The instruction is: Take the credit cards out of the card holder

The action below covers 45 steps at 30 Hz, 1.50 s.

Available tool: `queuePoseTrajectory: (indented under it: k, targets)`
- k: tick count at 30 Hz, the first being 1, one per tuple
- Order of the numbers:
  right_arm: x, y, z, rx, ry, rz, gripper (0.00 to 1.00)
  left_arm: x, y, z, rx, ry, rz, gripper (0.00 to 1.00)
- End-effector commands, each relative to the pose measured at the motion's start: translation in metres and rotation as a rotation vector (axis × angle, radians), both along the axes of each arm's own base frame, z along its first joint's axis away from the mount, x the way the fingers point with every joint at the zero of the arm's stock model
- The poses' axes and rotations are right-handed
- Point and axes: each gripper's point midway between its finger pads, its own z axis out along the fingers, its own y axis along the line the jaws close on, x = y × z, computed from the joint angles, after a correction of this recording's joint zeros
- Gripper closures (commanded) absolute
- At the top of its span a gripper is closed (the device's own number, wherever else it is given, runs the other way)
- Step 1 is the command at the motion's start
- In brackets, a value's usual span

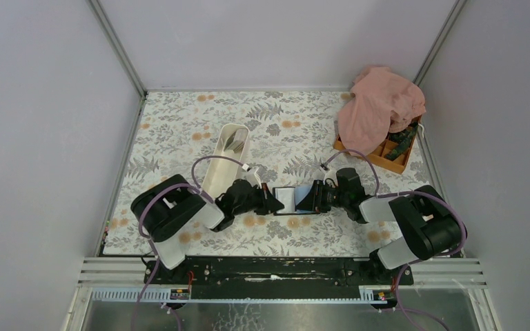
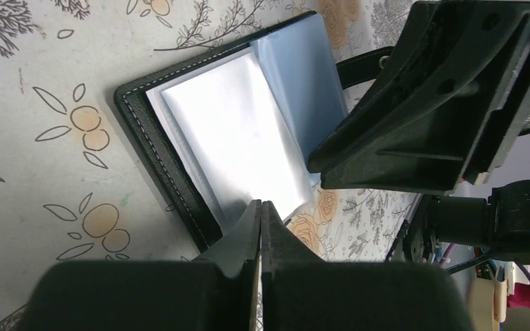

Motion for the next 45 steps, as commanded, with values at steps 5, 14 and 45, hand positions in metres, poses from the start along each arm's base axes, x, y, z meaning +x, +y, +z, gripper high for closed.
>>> queuePoseTrajectory:
  k: [5,14,45]
  targets:
    - [0.001,-0.002,0.001,-0.006,-0.029,0.000,0.70,0.001,0.013,0.023,0.002,-0.083,0.019,1.00]
    - [0.001,-0.002,0.002,-0.007,-0.032,-0.001,0.70,-0.007,0.018,0.004,0.014,-0.041,0.020,1.00]
    - [-0.004,0.014,0.022,0.148,-0.034,0.035,0.74,-0.012,0.017,-0.023,0.019,0.012,0.016,1.00]
